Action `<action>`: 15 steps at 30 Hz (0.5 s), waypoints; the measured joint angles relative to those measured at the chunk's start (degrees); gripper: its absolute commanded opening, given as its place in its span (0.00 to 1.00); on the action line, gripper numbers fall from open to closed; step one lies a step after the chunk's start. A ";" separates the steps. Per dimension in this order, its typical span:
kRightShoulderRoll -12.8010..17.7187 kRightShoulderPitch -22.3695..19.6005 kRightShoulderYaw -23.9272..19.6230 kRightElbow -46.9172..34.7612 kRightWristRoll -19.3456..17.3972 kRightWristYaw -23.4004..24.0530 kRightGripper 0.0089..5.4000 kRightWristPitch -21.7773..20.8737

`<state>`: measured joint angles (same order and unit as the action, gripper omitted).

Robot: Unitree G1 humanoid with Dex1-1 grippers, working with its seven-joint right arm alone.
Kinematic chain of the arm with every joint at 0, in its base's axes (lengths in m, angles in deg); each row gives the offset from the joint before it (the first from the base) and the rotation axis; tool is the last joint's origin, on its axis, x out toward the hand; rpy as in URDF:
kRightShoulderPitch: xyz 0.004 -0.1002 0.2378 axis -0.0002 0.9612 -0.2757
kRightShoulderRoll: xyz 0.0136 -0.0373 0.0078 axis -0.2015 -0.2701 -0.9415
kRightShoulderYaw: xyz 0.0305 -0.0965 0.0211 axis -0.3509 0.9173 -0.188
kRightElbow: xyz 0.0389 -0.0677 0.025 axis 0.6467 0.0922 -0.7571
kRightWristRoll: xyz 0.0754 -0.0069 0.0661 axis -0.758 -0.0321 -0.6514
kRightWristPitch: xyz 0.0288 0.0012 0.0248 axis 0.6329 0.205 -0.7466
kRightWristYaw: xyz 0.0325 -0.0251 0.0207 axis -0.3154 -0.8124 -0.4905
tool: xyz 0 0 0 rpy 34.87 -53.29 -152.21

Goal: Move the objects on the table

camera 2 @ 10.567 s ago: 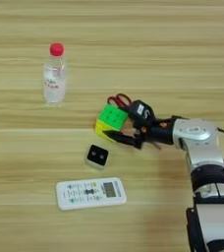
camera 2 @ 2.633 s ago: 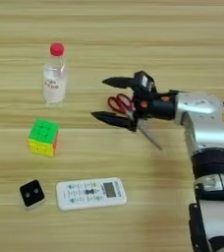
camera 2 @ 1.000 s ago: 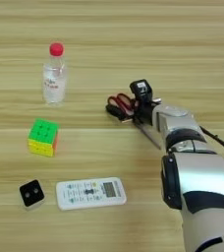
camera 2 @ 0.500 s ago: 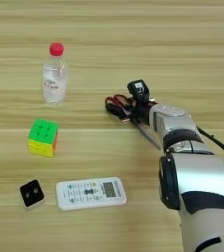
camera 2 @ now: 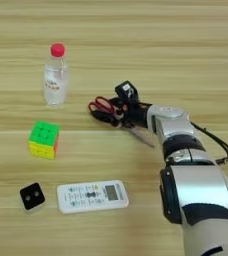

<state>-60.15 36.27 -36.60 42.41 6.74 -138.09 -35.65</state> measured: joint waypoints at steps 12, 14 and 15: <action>1.70 13.84 5.42 -24.38 -2.49 -18.70 0.72 -0.27; 2.28 15.18 6.27 -26.77 -2.52 -20.71 0.72 0.55; 2.43 16.13 7.19 -27.88 -2.50 -21.62 0.72 0.67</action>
<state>-57.72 52.40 -29.42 14.53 4.24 -159.71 -34.98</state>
